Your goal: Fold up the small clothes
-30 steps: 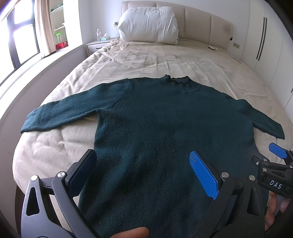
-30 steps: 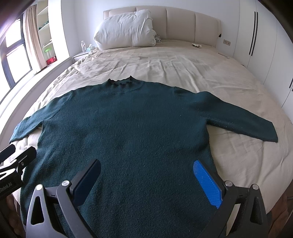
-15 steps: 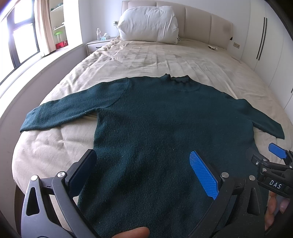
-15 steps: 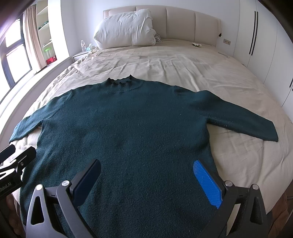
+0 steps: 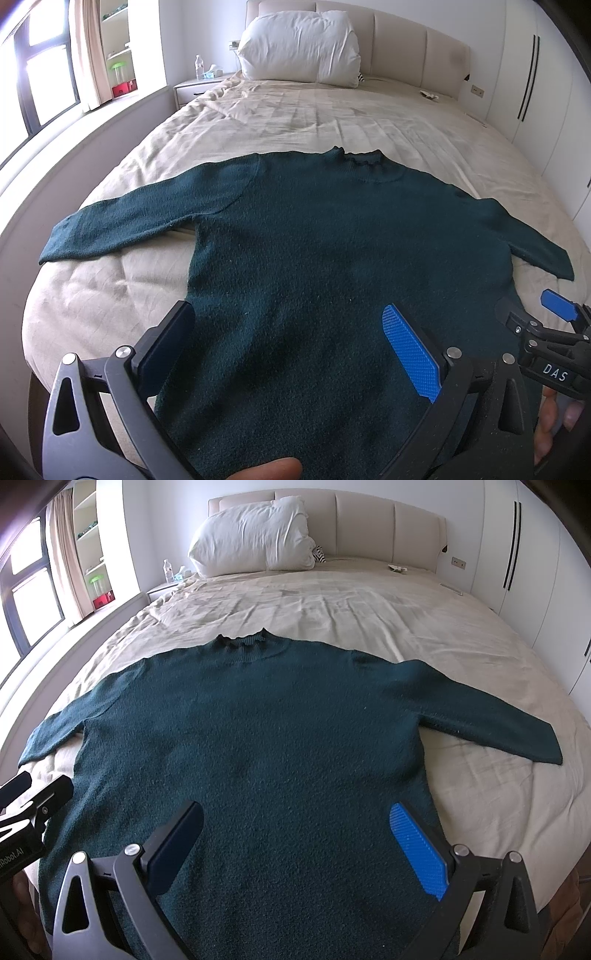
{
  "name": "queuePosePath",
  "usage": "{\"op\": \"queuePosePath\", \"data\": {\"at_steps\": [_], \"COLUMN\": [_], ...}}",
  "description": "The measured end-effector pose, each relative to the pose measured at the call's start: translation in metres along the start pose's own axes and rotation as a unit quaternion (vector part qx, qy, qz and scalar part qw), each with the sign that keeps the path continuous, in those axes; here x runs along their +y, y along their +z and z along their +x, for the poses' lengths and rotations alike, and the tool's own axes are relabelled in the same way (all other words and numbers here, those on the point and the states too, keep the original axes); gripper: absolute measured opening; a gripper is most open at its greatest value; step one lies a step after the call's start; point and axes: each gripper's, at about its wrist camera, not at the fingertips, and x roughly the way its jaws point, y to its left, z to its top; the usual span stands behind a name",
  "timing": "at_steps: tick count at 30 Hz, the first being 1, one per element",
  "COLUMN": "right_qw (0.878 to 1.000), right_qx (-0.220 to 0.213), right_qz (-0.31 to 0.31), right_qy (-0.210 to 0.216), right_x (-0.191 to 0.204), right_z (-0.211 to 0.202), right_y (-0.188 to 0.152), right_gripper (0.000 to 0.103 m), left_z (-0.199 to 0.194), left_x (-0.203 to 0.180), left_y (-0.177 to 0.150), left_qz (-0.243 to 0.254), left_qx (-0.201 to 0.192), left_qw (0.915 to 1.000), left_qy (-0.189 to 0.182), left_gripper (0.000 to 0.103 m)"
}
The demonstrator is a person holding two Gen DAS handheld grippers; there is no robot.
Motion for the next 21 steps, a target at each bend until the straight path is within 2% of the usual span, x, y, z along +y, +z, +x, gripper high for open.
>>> {"op": "queuePosePath", "data": {"at_steps": [21], "right_qw": [1.000], "right_qx": [0.003], "right_qz": [-0.001], "right_qy": [0.000], "right_x": [0.0013], "right_z": [0.0026], "right_y": [-0.0011], "right_gripper": [0.103], "left_z": [0.0074], "left_x": [0.0054], "left_y": [-0.0042], "left_qz": [-0.007], "left_qx": [0.006], "left_qw": [1.0000], "left_qy": [-0.003], "left_gripper": [0.103]}}
